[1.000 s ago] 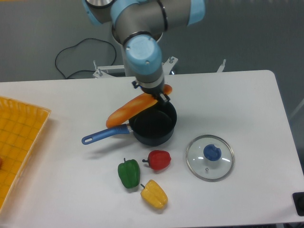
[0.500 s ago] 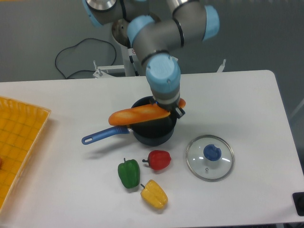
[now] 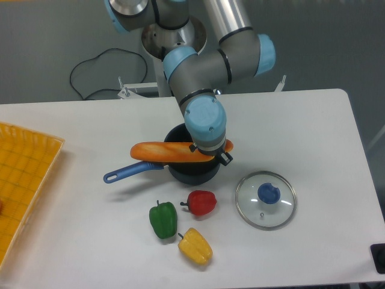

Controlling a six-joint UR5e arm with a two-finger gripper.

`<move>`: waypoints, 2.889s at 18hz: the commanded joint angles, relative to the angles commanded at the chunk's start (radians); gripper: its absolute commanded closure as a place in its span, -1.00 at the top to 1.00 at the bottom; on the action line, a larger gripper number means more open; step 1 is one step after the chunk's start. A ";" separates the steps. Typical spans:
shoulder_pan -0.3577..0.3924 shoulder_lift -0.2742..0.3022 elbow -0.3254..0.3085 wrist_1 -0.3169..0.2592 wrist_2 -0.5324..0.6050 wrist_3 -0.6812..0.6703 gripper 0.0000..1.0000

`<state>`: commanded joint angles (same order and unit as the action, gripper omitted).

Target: Place the long bread in the pot

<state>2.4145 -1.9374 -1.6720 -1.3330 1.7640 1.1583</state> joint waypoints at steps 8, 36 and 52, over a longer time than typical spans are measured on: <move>-0.018 -0.026 -0.006 0.029 0.015 -0.020 -0.45; 0.084 0.084 -0.005 0.054 -0.154 0.035 0.84; 0.271 0.035 0.093 0.198 -0.172 0.064 1.00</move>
<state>2.6859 -1.9019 -1.5786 -1.1353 1.5923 1.2226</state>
